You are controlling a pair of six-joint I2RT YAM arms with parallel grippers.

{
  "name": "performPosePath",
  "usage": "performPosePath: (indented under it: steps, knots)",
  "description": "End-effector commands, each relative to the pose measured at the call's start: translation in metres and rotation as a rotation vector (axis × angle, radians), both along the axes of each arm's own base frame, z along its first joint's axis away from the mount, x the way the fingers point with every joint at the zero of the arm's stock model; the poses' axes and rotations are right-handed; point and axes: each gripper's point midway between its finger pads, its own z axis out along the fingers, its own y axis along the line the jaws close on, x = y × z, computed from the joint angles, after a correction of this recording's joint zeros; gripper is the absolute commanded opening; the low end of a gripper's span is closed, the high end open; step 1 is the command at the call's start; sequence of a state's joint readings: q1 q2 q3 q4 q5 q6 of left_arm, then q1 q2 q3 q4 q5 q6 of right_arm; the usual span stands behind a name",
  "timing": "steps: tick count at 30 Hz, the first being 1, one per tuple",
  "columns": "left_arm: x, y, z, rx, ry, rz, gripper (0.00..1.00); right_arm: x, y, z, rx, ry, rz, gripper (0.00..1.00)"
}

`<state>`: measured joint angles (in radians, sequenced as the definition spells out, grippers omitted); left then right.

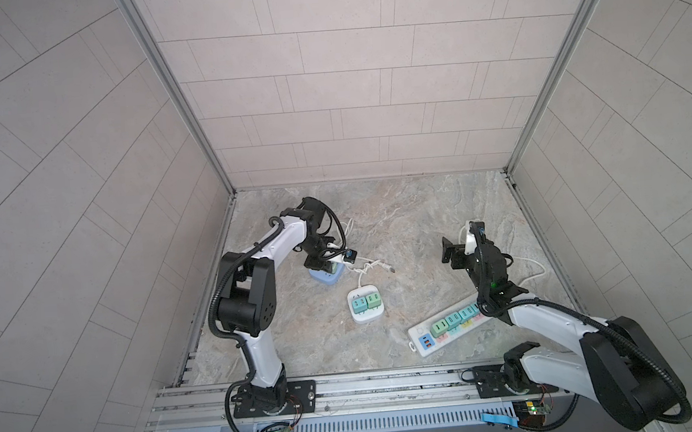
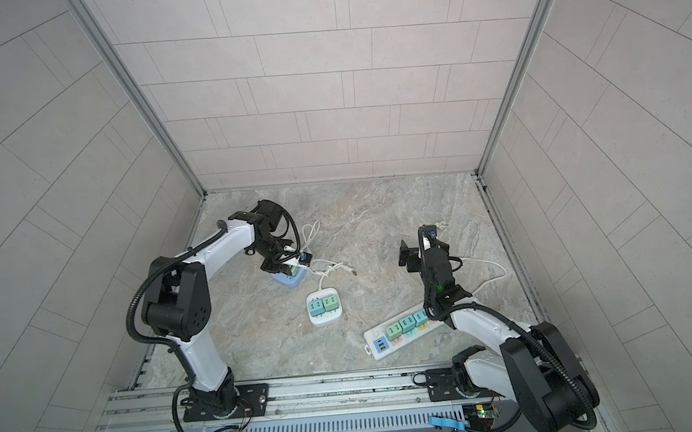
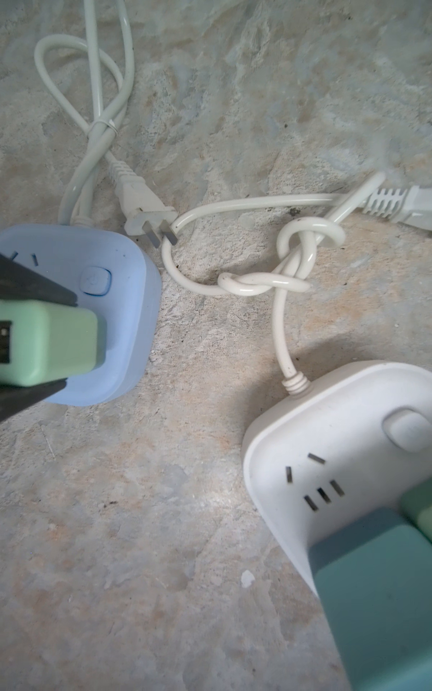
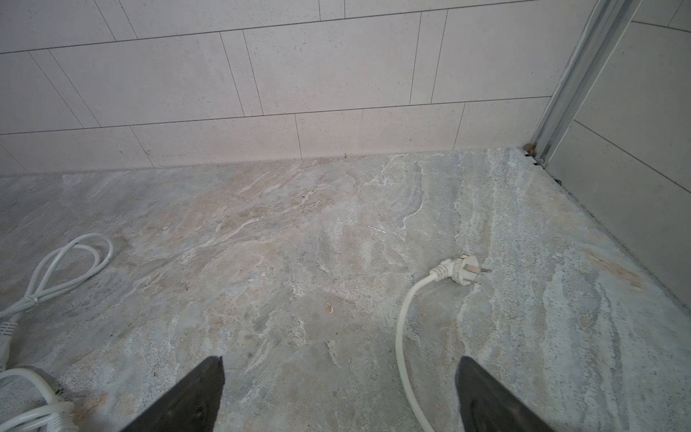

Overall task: Insert the plug
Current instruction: 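Lower and press the light green adapter into the light blue socket with the left gripper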

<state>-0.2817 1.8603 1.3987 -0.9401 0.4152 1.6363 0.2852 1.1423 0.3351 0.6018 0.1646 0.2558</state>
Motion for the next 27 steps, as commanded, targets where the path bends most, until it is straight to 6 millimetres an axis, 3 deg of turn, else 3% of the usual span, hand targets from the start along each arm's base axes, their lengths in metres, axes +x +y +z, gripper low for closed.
performPosePath:
  steps: [1, 27]
  knots:
    - [-0.025, 0.01, -0.03, 0.055, 0.157, 0.011, 0.0, -0.002, -0.003, 0.006, 0.016, -0.029, -0.015, 0.98]
    - [-0.029, 0.045, -0.061, 0.172, 0.154, 0.033, 0.0, -0.005, -0.006, 0.006, 0.021, -0.038, -0.027, 0.99]
